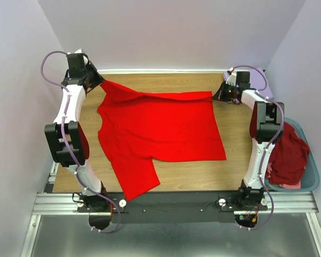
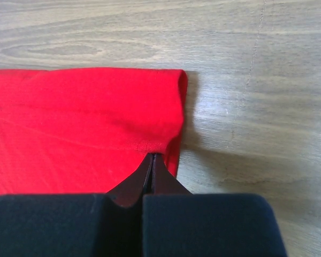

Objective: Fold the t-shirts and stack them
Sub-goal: Fold the tshirt

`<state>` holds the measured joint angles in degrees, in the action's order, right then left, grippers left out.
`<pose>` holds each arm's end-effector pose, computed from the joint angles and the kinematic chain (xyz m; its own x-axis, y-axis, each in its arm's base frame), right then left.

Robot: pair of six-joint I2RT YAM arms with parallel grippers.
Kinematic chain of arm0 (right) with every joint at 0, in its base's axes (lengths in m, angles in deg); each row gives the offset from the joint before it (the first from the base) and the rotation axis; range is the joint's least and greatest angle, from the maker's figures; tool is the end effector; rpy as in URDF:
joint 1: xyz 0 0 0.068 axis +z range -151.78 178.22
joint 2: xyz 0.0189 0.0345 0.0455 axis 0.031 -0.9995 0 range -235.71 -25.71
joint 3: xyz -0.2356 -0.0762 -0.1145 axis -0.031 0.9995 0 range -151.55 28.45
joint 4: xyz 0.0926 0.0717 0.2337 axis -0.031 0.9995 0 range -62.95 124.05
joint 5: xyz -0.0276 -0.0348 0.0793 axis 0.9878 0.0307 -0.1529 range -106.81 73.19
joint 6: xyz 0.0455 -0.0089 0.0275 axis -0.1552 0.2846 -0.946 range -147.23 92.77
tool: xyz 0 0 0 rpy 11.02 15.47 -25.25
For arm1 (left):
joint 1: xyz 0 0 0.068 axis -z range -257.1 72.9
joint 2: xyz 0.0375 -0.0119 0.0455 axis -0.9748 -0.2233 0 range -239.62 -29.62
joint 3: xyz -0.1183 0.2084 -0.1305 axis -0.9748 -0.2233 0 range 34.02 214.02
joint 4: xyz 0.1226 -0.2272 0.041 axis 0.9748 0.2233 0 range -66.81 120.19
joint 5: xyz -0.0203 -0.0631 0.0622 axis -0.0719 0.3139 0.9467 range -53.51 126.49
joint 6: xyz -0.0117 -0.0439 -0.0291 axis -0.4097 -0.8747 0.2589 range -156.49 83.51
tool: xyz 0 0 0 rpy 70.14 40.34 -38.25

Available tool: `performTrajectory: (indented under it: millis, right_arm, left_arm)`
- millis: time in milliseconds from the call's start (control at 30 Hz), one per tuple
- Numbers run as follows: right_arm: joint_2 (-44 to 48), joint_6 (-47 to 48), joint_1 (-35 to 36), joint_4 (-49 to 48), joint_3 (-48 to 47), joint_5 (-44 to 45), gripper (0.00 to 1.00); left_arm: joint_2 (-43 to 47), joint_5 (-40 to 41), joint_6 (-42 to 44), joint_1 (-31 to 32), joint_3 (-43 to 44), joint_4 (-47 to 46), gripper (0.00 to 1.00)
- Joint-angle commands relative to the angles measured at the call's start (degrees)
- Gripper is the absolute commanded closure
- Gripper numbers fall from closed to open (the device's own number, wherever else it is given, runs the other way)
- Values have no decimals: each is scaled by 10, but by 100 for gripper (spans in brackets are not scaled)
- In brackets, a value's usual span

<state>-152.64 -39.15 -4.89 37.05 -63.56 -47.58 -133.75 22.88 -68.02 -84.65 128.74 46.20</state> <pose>0.4881 -0.0084 0.1596 -0.7550 0.2189 -0.6182 -0.1625 0.8508 0.4998 0.4250 0.0479 0.3305 -0.4893 -0.5776 -0.6534 -0.2192 0.8066 -0.5489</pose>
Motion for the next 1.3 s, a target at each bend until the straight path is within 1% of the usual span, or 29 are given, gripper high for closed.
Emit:
performTrajectory:
  millis: [0, 267, 333, 367, 733, 1033, 1267]
  right_arm:
    - [33, 16, -2, 0, 12, 9, 100]
    - [53, 23, -2, 1, 38, 11, 99]
    - [51, 24, -2, 1, 46, 12, 100]
    - [52, 29, -2, 0, 57, 11, 100]
    - [90, 30, -2, 1, 64, 32, 99]
    - [138, 21, -2, 0, 126, 40, 100]
    - [167, 13, -2, -6, 189, 39, 99]
  left_arm:
    - [32, -21, -7, -4, -15, -16, 100]
    - [58, -15, -14, -10, -44, -12, 100]
    - [70, -12, -14, -11, -57, -9, 100]
    - [89, -11, -19, -13, -80, -15, 100]
    - [164, 21, -41, -14, -150, -7, 100]
    - [238, 67, -49, -19, -252, -15, 100]
    - [271, 70, -59, -25, -320, -32, 100]
